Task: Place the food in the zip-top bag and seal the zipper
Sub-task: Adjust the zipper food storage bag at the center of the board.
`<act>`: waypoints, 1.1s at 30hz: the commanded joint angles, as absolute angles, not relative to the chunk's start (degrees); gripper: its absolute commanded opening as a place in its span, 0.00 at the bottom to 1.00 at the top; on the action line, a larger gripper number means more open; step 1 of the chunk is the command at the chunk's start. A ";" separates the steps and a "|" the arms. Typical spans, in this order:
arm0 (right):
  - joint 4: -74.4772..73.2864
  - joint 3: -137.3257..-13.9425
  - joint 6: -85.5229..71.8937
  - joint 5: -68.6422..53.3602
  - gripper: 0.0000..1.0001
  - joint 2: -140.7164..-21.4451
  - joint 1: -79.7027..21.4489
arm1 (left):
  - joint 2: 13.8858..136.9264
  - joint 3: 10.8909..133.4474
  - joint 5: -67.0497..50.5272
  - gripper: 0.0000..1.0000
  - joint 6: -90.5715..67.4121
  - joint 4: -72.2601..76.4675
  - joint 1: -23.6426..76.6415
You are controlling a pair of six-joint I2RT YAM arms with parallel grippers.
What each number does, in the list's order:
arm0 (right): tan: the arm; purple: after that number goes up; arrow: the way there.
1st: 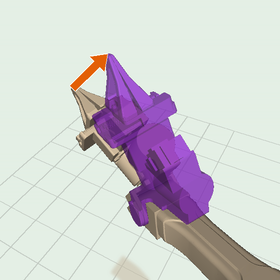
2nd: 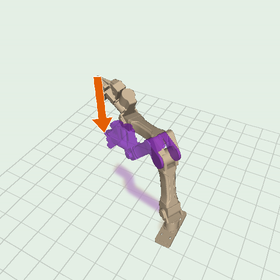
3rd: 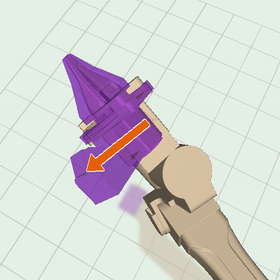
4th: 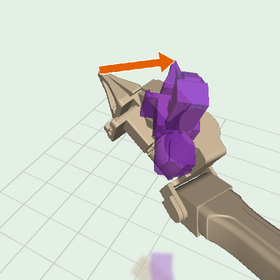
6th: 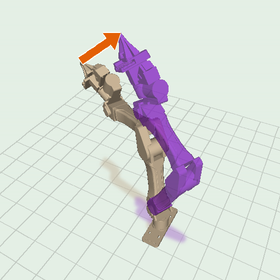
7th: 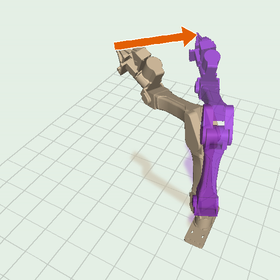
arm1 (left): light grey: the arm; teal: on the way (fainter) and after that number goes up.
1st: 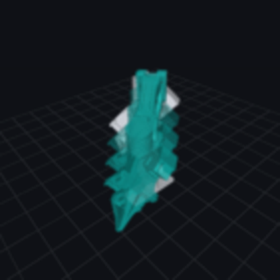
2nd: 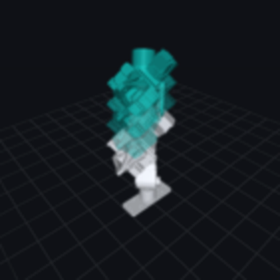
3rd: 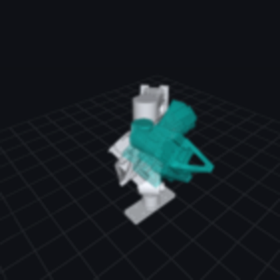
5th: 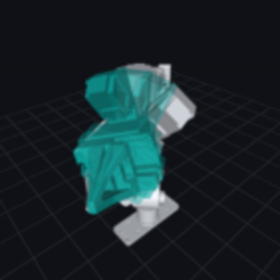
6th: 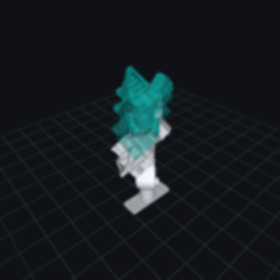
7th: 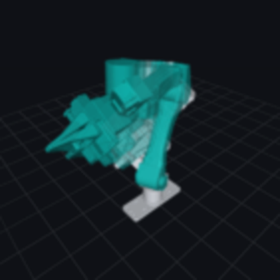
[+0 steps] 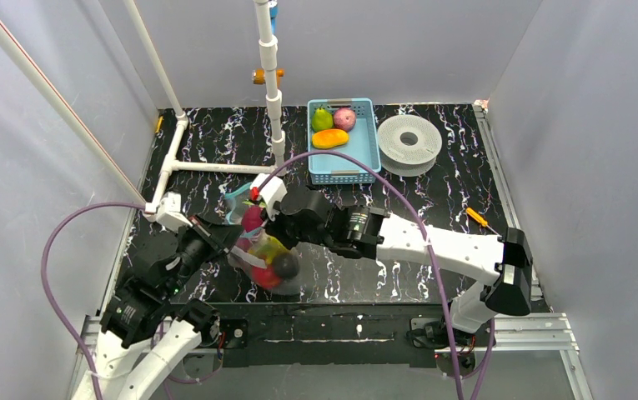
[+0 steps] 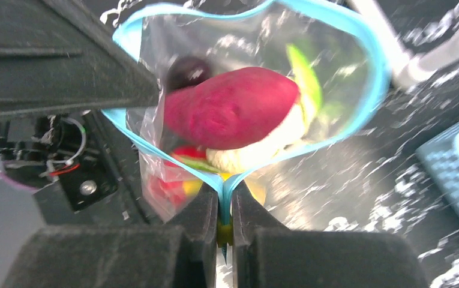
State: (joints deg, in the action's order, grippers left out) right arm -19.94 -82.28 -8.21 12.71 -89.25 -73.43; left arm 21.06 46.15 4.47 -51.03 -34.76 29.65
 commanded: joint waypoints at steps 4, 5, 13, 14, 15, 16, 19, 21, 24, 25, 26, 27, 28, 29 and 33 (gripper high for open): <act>-9.31 -84.49 13.52 20.17 0.01 -86.16 -73.54 | 16.30 47.70 6.02 0.07 -50.19 -38.34 29.88; -7.83 -82.42 14.60 18.96 0.01 -85.74 -73.50 | 15.54 47.58 5.87 0.18 -50.12 -40.09 29.88; 6.99 -58.54 16.97 11.48 0.01 -78.04 -73.51 | 9.72 50.24 6.61 0.60 -44.71 -51.57 29.88; 8.18 -57.29 17.99 10.87 0.01 -77.06 -73.51 | 9.98 51.13 6.66 0.62 -43.44 -51.73 29.88; 9.11 -56.40 18.99 10.73 0.01 -76.40 -73.48 | 10.58 51.98 6.90 0.63 -42.18 -51.72 29.88; 9.58 -56.06 19.89 10.87 0.01 -76.04 -73.44 | 11.37 52.77 7.28 0.64 -41.13 -51.53 29.88; 8.70 -57.11 21.70 11.29 0.01 -76.23 -73.49 | 15.84 54.71 6.84 0.66 -37.12 -50.06 29.88; 8.30 -57.91 22.07 12.04 0.01 -76.27 -73.46 | 20.21 56.47 6.72 0.66 -35.49 -50.19 29.88; 9.52 -58.65 22.81 13.36 0.01 -76.11 -73.39 | 27.31 58.44 7.34 0.66 -34.22 -50.73 29.88; 9.73 -59.33 22.97 13.80 0.01 -76.11 -73.28 | 28.68 58.90 5.99 0.66 -32.94 -49.66 29.88; 9.82 -60.13 23.27 13.55 0.01 -76.11 -73.06 | 29.68 58.96 4.20 0.66 -30.57 -48.09 29.88; 10.07 -60.84 23.37 13.06 0.01 -76.11 -72.66 | 30.12 58.90 2.52 0.67 -28.46 -46.30 29.88; 10.38 -61.66 23.19 12.07 0.01 -76.07 -72.11 | 29.99 58.56 1.32 0.67 -25.92 -44.28 29.88; 10.53 -62.49 22.95 10.32 0.01 -75.98 -71.31 | 29.67 58.16 0.71 0.68 -23.50 -42.21 29.88; 7.91 -67.07 22.24 0.93 0.01 -76.31 -67.29 | 26.99 57.19 -5.96 0.74 -11.48 -32.50 29.88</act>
State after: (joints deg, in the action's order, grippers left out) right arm 4.36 -59.57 21.78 9.06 -77.76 -70.94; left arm 30.35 57.19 1.65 -25.39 -43.22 29.76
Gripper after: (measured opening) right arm 0.090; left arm 0.714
